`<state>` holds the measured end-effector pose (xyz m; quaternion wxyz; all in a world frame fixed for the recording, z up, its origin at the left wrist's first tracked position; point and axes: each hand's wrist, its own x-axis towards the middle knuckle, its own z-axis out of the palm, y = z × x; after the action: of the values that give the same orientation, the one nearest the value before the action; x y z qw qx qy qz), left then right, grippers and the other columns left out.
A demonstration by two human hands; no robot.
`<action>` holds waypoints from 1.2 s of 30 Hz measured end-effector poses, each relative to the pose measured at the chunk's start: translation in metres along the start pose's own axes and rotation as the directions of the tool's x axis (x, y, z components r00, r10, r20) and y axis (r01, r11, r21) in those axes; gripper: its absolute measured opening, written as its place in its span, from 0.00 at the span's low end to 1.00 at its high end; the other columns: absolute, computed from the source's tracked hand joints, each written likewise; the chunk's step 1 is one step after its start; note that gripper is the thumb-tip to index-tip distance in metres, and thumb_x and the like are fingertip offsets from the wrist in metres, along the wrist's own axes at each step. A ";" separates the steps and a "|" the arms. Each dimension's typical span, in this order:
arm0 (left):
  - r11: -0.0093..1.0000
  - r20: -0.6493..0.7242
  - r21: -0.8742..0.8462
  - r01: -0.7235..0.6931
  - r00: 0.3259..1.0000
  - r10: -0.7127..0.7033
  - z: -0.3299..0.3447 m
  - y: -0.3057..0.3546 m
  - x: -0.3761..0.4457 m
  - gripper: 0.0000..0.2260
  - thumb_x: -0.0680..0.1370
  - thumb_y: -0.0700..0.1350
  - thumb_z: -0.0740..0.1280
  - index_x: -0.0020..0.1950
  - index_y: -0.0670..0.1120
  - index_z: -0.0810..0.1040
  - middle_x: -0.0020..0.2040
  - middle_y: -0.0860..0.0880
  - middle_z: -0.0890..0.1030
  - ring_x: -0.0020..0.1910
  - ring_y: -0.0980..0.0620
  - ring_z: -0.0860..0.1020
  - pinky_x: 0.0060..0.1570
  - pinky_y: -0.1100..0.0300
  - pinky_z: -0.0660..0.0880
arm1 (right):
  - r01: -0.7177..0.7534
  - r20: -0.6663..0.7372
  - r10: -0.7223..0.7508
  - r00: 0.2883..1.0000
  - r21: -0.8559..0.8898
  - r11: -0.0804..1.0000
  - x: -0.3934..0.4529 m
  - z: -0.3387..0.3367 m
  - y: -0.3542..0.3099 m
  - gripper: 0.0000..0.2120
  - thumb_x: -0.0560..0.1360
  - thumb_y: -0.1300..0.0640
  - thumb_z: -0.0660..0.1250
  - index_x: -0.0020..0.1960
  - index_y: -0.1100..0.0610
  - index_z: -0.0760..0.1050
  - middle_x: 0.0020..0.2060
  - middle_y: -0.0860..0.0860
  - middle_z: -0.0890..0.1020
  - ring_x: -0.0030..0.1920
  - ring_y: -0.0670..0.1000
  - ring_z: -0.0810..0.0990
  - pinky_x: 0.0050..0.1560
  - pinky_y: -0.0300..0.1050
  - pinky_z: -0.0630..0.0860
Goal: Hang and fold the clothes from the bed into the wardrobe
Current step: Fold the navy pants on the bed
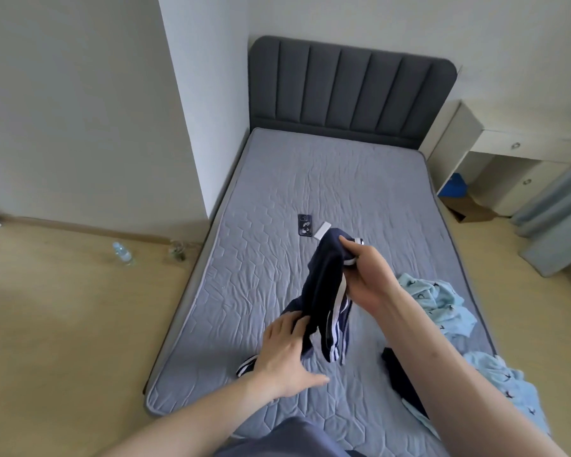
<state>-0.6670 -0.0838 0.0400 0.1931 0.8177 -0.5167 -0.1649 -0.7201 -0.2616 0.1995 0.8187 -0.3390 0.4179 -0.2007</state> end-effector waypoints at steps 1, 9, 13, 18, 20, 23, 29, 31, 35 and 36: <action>0.999 -0.029 -0.025 0.024 0.999 -0.024 -0.002 0.008 0.003 0.53 0.61 0.77 0.67 0.79 0.54 0.58 0.77 0.53 0.62 0.77 0.48 0.61 0.76 0.52 0.59 | 0.002 0.011 -0.002 1.000 0.019 1.000 -0.003 0.003 -0.002 0.20 0.84 0.58 0.62 0.72 0.68 0.73 0.66 0.66 0.79 0.69 0.65 0.77 0.73 0.59 0.71; 0.965 -0.169 -0.217 0.149 0.968 -0.188 0.004 0.045 0.014 0.35 0.68 0.74 0.65 0.66 0.54 0.70 0.71 0.51 0.68 0.72 0.49 0.66 0.72 0.51 0.65 | 0.085 0.049 -0.097 0.994 0.197 0.977 -0.018 0.009 -0.010 0.16 0.85 0.60 0.60 0.66 0.69 0.75 0.53 0.62 0.82 0.59 0.60 0.82 0.71 0.55 0.74; 0.909 -0.017 -0.349 0.226 0.969 -0.247 -0.004 0.016 0.023 0.12 0.79 0.59 0.63 0.53 0.53 0.79 0.54 0.52 0.79 0.55 0.49 0.77 0.57 0.53 0.74 | 0.082 0.024 -0.088 0.996 0.191 0.978 -0.010 -0.002 -0.011 0.16 0.84 0.61 0.62 0.67 0.70 0.74 0.57 0.64 0.83 0.57 0.60 0.85 0.58 0.51 0.82; 0.674 0.122 -0.673 0.305 0.944 -0.305 -0.059 -0.038 0.043 0.08 0.82 0.43 0.66 0.46 0.53 0.82 0.42 0.52 0.84 0.45 0.51 0.81 0.51 0.53 0.76 | -0.004 -0.086 -0.010 0.996 -0.166 0.986 0.009 -0.069 -0.010 0.09 0.83 0.63 0.65 0.62 0.63 0.76 0.46 0.56 0.84 0.39 0.51 0.85 0.39 0.44 0.82; 0.653 0.113 -0.707 0.271 0.955 -0.274 -0.089 -0.044 0.050 0.08 0.79 0.50 0.67 0.45 0.49 0.83 0.37 0.54 0.82 0.38 0.55 0.80 0.44 0.53 0.74 | -0.046 -0.068 0.017 0.998 -0.447 0.893 0.010 -0.090 0.010 0.14 0.81 0.67 0.66 0.66 0.59 0.72 0.52 0.54 0.81 0.42 0.49 0.84 0.41 0.41 0.80; 0.709 0.206 -0.668 0.227 0.972 -0.117 -0.124 -0.029 0.062 0.18 0.77 0.54 0.70 0.47 0.37 0.81 0.37 0.47 0.79 0.37 0.52 0.76 0.43 0.54 0.69 | 0.164 0.124 -0.110 0.986 -0.844 0.511 0.006 -0.089 0.049 0.38 0.72 0.65 0.78 0.76 0.49 0.67 0.66 0.44 0.75 0.60 0.47 0.79 0.49 0.37 0.78; 0.755 0.453 -0.617 0.223 0.885 0.109 -0.163 0.017 0.069 0.18 0.82 0.53 0.67 0.49 0.37 0.82 0.41 0.41 0.81 0.38 0.48 0.78 0.43 0.51 0.73 | 0.474 0.433 -0.195 0.880 -0.806 0.354 -0.008 -0.039 0.089 0.37 0.64 0.49 0.81 0.66 0.31 0.66 0.60 0.32 0.79 0.62 0.34 0.77 0.57 0.26 0.72; 0.693 0.477 -0.673 0.259 0.868 0.138 -0.171 0.016 0.068 0.19 0.83 0.56 0.65 0.52 0.41 0.84 0.49 0.43 0.86 0.47 0.47 0.83 0.52 0.51 0.77 | 0.497 0.400 -0.301 0.866 -0.761 0.417 -0.010 -0.034 0.086 0.30 0.65 0.49 0.82 0.61 0.35 0.73 0.54 0.36 0.84 0.53 0.39 0.83 0.50 0.32 0.78; 0.570 0.409 -0.762 0.308 0.911 0.054 -0.163 -0.020 0.063 0.18 0.84 0.53 0.59 0.57 0.42 0.83 0.54 0.44 0.83 0.52 0.48 0.79 0.54 0.52 0.74 | 0.525 0.406 -0.351 0.844 -0.758 0.386 -0.016 -0.038 0.079 0.11 0.71 0.49 0.78 0.51 0.43 0.81 0.44 0.43 0.86 0.45 0.42 0.85 0.45 0.38 0.79; 0.598 0.427 -0.736 0.317 0.903 0.047 -0.154 -0.032 0.059 0.16 0.84 0.49 0.58 0.60 0.42 0.81 0.57 0.42 0.82 0.54 0.48 0.78 0.56 0.50 0.74 | 0.516 0.407 -0.328 0.853 -0.755 0.405 -0.018 -0.040 0.079 0.10 0.71 0.50 0.78 0.51 0.44 0.82 0.43 0.43 0.86 0.45 0.41 0.85 0.45 0.38 0.78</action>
<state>-0.5449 -0.1021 0.1546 0.4098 0.6320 -0.3530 -0.5550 -0.7601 -0.2115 0.1352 0.5077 -0.8030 0.2791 -0.1398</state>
